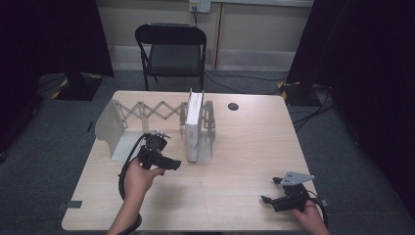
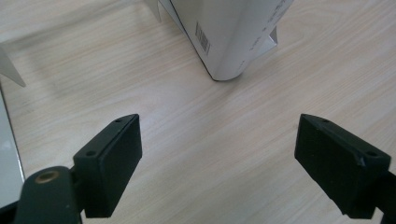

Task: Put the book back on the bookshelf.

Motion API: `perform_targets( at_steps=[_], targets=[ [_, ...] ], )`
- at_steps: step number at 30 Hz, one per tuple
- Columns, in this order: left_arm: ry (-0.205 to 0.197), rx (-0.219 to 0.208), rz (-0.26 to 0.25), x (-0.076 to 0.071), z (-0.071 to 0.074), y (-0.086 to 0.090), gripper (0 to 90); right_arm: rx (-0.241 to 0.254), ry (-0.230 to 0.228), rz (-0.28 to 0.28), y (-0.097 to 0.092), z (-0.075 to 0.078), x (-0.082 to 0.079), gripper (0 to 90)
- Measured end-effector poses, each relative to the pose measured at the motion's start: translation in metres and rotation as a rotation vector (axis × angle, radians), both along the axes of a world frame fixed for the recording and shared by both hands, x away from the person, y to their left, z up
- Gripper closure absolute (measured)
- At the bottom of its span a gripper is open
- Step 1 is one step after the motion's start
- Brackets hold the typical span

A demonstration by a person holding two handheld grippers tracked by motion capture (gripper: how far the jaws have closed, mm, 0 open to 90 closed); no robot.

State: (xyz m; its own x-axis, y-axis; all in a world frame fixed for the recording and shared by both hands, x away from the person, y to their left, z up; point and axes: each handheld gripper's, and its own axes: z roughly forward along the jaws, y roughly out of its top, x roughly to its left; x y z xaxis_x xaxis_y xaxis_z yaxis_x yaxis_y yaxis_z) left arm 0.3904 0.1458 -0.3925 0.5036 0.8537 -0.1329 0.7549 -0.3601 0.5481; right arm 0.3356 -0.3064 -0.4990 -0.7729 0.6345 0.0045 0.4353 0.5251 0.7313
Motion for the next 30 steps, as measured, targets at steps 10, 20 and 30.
perform_targets(
  at_steps=[10,20,30],
  targets=[
    [0.000,-0.016,0.002,-0.004,-0.011,0.006,14.9,0.000,0.000,-0.001,0.000,0.000,0.000,12.9],
    [0.011,-0.032,0.023,-0.008,-0.027,0.018,15.0,-0.001,0.000,-0.001,0.000,0.000,0.000,12.9],
    [0.016,-0.035,0.033,-0.010,-0.038,0.025,15.0,0.000,0.000,-0.001,0.000,0.000,0.000,12.9]
  ],
)
